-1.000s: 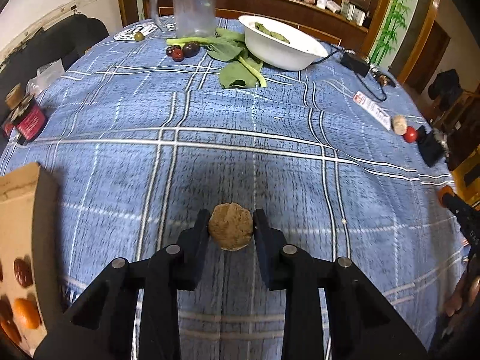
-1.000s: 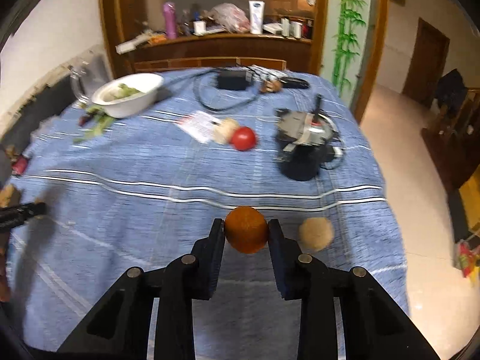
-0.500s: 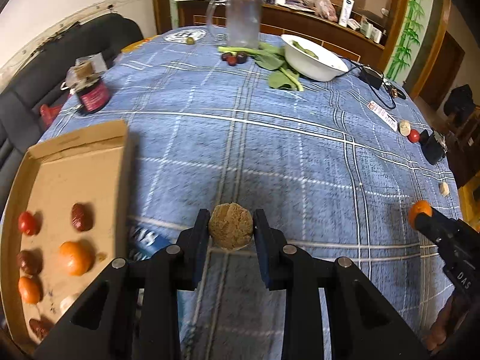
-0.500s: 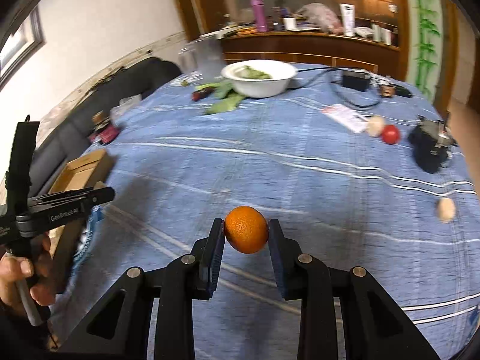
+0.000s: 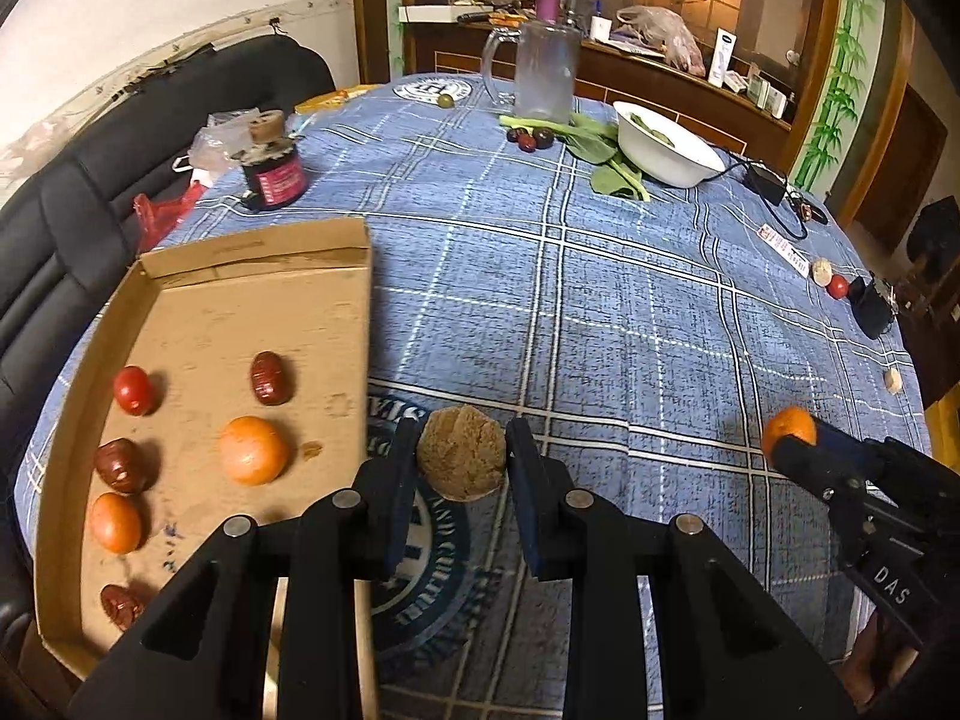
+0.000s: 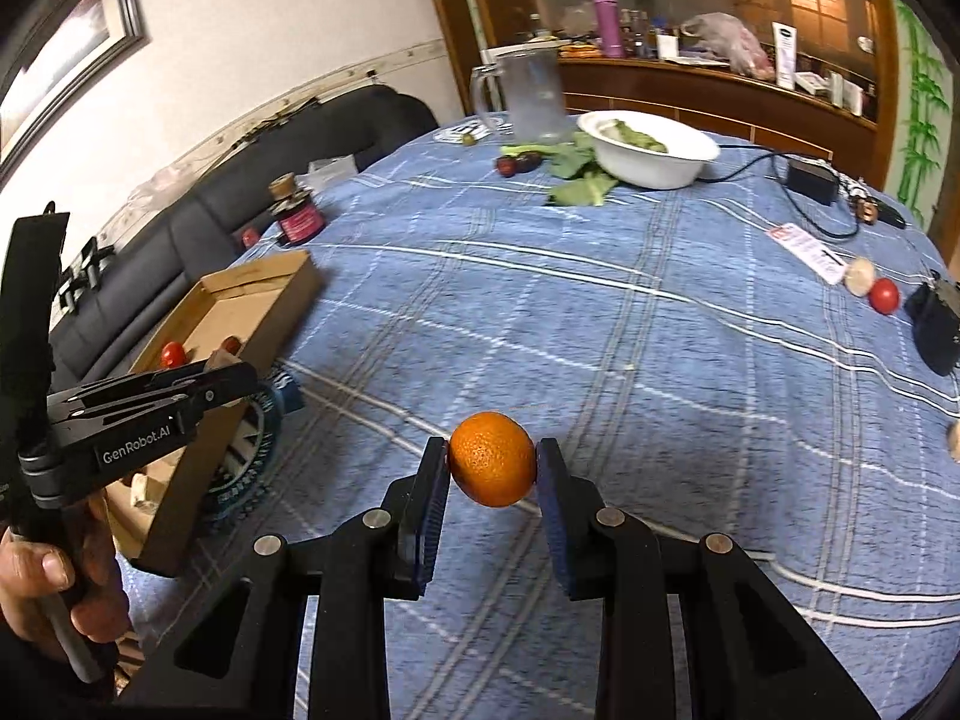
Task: Organize fruits
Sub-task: 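Carry the tan ball and orange over the cardboard tray with both tools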
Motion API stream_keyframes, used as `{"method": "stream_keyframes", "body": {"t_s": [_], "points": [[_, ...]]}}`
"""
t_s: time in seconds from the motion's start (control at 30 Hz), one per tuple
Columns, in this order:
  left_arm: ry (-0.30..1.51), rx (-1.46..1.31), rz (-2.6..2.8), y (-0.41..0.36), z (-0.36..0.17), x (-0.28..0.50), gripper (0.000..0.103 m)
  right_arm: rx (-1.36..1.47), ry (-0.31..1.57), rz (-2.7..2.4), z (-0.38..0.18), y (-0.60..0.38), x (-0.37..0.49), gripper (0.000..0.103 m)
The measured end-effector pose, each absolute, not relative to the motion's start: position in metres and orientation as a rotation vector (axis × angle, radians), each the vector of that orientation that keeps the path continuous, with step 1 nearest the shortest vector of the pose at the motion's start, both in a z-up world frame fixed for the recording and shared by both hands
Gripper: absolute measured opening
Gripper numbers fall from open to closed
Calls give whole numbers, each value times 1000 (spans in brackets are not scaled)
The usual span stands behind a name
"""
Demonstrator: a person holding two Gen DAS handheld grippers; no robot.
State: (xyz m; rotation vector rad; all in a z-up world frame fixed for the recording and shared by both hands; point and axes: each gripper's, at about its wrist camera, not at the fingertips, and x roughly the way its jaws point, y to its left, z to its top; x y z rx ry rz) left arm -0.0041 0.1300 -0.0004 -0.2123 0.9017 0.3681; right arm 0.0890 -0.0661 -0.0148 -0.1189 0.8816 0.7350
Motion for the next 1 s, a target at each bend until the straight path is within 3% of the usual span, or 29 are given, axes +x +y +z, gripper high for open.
{"method": "stream_keyframes", "body": {"t_s": [1.0], "points": [[808, -187, 468, 163, 11, -54, 26, -197, 872, 887, -7, 14, 40, 30]]}}
